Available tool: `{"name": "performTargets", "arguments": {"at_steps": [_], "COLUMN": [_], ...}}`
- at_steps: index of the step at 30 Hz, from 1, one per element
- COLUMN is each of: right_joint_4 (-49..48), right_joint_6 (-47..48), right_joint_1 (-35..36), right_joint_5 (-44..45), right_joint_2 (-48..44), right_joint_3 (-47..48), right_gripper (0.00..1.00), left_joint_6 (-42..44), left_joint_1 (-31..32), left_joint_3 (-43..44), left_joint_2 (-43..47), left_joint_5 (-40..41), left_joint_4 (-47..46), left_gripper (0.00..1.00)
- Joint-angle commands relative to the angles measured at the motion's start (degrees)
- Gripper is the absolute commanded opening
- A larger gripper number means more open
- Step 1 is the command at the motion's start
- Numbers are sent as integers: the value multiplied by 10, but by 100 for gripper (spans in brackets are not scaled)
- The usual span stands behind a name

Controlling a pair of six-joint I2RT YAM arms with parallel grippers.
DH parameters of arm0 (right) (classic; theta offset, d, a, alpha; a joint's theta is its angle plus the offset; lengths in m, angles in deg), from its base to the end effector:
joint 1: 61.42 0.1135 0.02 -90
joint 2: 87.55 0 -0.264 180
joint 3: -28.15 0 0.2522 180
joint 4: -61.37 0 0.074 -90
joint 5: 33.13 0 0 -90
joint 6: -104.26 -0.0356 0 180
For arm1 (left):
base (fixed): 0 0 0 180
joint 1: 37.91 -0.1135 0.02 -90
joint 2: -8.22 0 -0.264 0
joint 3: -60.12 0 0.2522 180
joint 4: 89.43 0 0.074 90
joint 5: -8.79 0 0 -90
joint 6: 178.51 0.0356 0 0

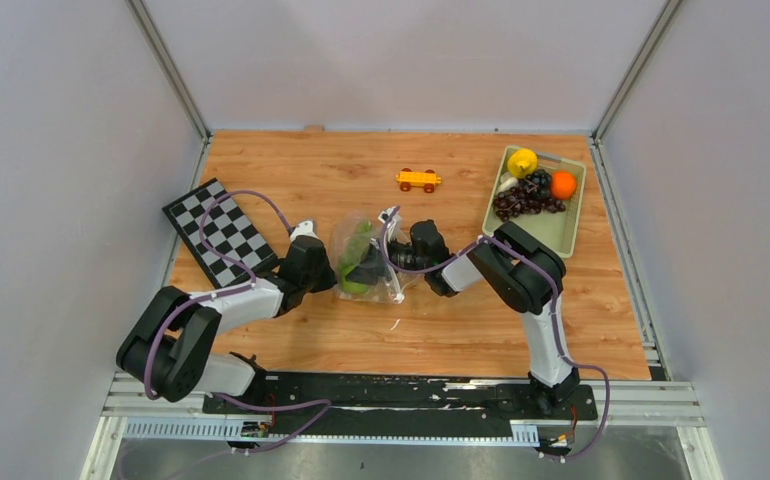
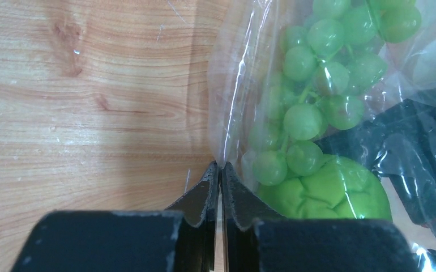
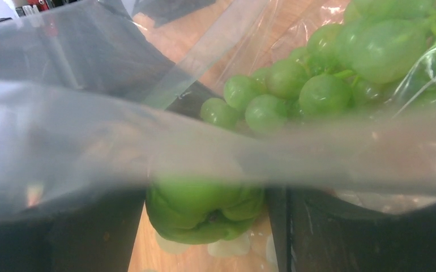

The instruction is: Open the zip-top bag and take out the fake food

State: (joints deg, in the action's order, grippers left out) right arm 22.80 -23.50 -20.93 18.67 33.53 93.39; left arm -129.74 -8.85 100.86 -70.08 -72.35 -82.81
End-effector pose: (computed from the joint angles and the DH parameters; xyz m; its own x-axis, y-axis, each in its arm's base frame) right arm 0.2863 0.2734 0.1006 -0.7660 -0.0212 -0.6425 -0.6202 0.2874 0.7299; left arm 0.2165 -0.1141 0.1422 -0.7108 -0.3500 -0.6101 -0.1132 0.9130 -0.3919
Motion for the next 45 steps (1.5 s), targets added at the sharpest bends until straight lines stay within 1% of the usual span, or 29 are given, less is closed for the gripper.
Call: {"name": "performTargets", "arguments": {"at_steps": [1, 4, 7, 9, 14, 19, 23, 29, 35, 38, 45], "right_joint_4": [59, 63, 51, 48, 43, 49, 97, 150, 216, 220, 240], "right_joint_6": [42, 45, 46, 47, 47, 57, 90, 110, 157, 155, 120], "right_joint_1": [4, 4, 2, -1, -10, -16, -17, -17, -17, -18, -19], "right_joint_5": [5, 14, 23, 27, 33, 56, 90, 107, 128, 134, 133], "right_joint_2": [-4, -15, -43, -65, -119, -176, -226, -254, -287, -309, -350], "right_joint_3": [3, -4, -22, -38, -67, -97, -109, -109, -123, -131, -124], "right_gripper": [72, 68, 61, 58, 53, 52, 53, 52, 52, 52, 52], "left_joint_6": [-2, 0, -2, -6, -8, -6, -5, -5, -6, -7, -2], "left_joint_1": [-1, -1, -1, -1, -1, -1, -2, -2, -2, -2, -2], "left_joint_3": [-11, -14, -23, -30, -34, -33, -31, -30, -32, -33, -35], "left_joint_2": [-24, -27, -26, -23, -23, -26, -29, -33, -31, -33, -31], "left_joint_5": [-3, 11, 30, 38, 50, 53, 53, 54, 59, 59, 66], "left_joint_4": [42, 48, 54, 55, 59, 62, 63, 59, 48, 40, 37], "left_gripper": [9, 7, 5, 4, 2, 0, 0, 0, 0, 0, 0]}}
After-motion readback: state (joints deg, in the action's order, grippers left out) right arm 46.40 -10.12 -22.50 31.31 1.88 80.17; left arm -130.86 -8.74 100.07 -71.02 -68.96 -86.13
